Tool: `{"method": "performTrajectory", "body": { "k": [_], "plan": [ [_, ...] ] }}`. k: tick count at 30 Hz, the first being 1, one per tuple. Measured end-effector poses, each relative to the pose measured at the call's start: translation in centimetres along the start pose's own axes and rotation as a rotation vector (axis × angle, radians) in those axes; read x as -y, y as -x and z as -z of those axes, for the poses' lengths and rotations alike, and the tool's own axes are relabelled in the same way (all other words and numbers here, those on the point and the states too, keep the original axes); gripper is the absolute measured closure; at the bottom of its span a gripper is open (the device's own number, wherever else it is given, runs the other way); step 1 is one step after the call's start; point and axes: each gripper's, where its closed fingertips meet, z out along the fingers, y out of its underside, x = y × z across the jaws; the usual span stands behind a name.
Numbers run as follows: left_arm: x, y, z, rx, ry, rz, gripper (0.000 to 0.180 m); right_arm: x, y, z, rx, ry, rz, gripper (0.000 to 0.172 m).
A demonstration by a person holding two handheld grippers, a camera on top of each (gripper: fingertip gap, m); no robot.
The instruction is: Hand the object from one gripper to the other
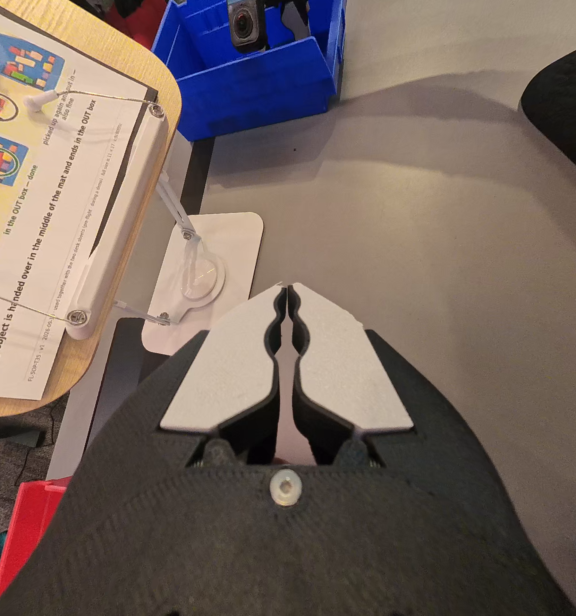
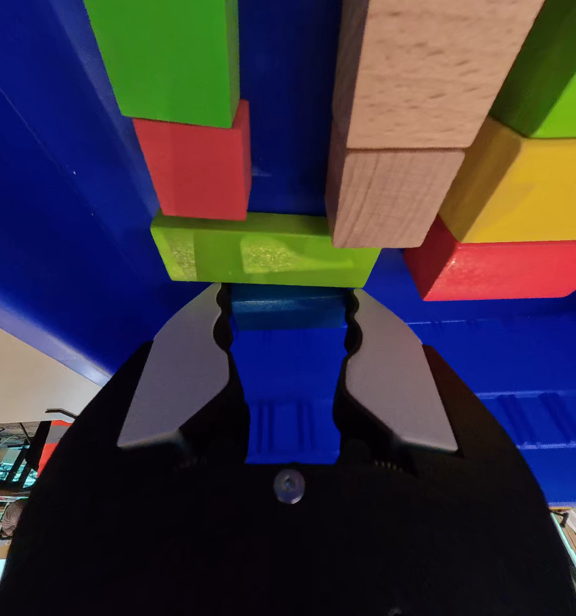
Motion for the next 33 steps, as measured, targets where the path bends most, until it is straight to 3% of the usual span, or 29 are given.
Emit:
{"method": "performTrajectory", "body": {
  "k": [9, 14, 20, 23, 27, 33],
  "plan": [
    [-0.2, 0.1, 0.4, 0.017, 0.006, 0.006, 0.177, -0.2, 0.3, 0.0, 0.002, 0.022, -0.061, 0.106],
    [-0.5, 0.5, 1.5, 0.044, 0.017, 0.017, 0.175, -0.7, 0.2, 0.4, -0.020, 0.033, -0.095, 0.093],
    [-2.4, 1.8, 4.7, 0.140, 0.101, 0.012, 0.167, -1.9, 0.1, 4.5, -0.132, 0.021, -0.161, 0.096],
    [-5.7, 3.3, 7.5, 0.212, 0.219, 0.046, 0.153, -2.2, 0.7, 8.1, -0.243, -0.010, -0.224, 0.099],
    [-11.8, 4.8, 11.0, 0.271, 0.422, 0.102, 0.144, 0.2, 3.3, 12.4, -0.392, -0.098, -0.225, 0.106],
    [-21.1, 3.7, 12.0, 0.089, 0.658, 0.211, 0.137, 6.3, 8.6, 15.1, -0.489, -0.199, -0.136, 0.112]
  ]
}}
